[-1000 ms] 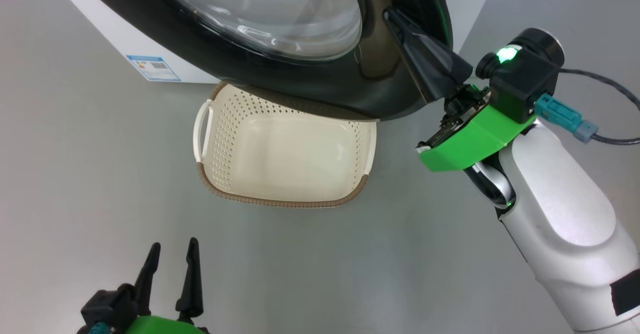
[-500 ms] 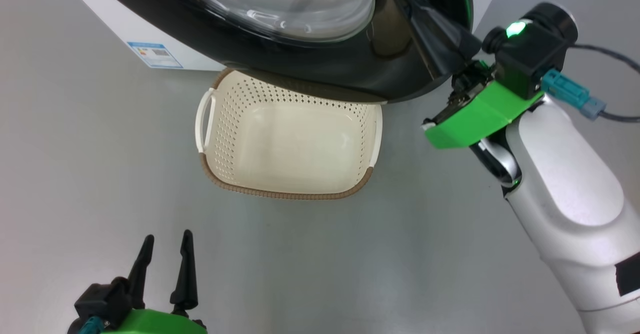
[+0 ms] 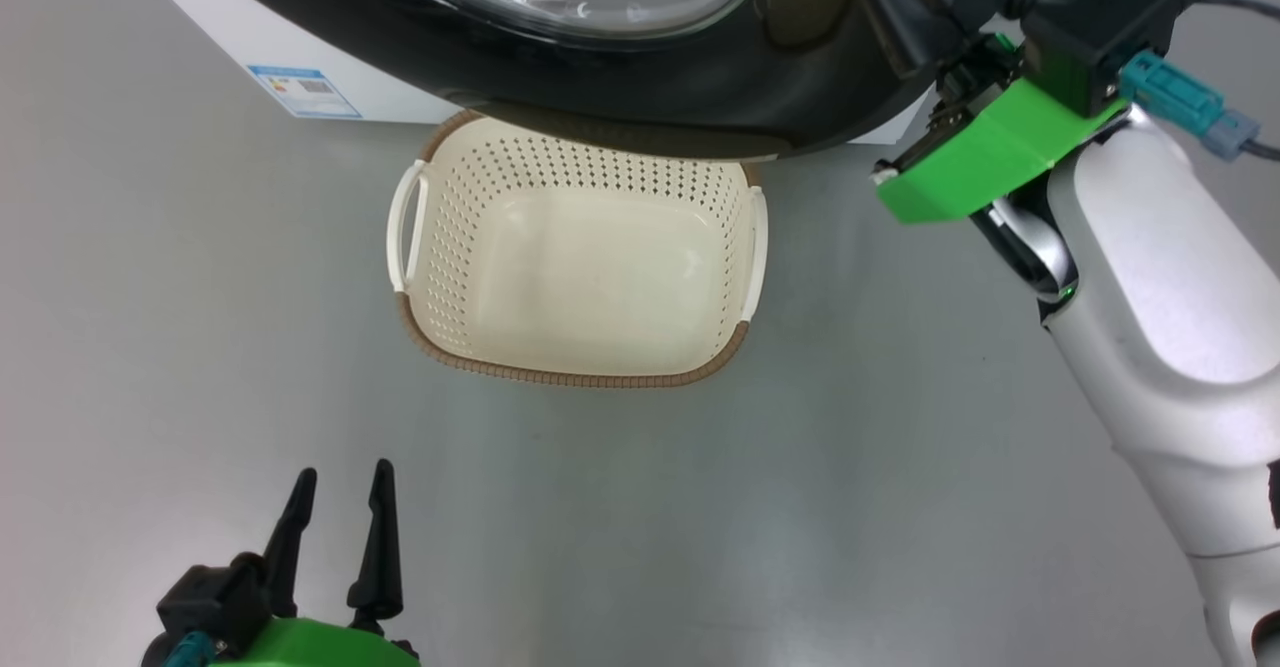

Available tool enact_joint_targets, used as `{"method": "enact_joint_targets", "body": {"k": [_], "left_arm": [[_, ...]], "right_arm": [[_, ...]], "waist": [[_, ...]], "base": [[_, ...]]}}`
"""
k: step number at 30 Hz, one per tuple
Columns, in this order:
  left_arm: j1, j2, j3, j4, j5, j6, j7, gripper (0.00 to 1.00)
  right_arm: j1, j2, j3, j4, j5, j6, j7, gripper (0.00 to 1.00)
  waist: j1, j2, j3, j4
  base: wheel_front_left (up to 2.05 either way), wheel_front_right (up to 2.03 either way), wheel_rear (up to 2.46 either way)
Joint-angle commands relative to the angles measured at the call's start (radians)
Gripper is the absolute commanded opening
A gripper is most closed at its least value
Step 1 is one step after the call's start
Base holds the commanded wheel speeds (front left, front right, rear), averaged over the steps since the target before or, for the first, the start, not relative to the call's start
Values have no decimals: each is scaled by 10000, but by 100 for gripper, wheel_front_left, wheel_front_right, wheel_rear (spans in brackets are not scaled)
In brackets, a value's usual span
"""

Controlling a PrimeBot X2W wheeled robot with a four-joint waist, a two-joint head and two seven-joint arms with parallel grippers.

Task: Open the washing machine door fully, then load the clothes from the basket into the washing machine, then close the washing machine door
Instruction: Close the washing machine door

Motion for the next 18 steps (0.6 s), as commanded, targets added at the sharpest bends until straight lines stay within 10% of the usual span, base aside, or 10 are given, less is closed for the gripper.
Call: {"method": "enact_joint_targets", "body": {"k": [1,18], "left_arm": [[-82,104,283,-229,14,-12,-67,100],[-45,104,167,-169,173,-136,-67,100]], "right_arm": [[-168,73,26,-148,23,14,-46,0],[-1732,-294,-86,838,-260,14,-46,0]], "waist": [[0,0,47,12],[0,0,579,133]], "base": [[0,0,0],[0,0,0]]}}
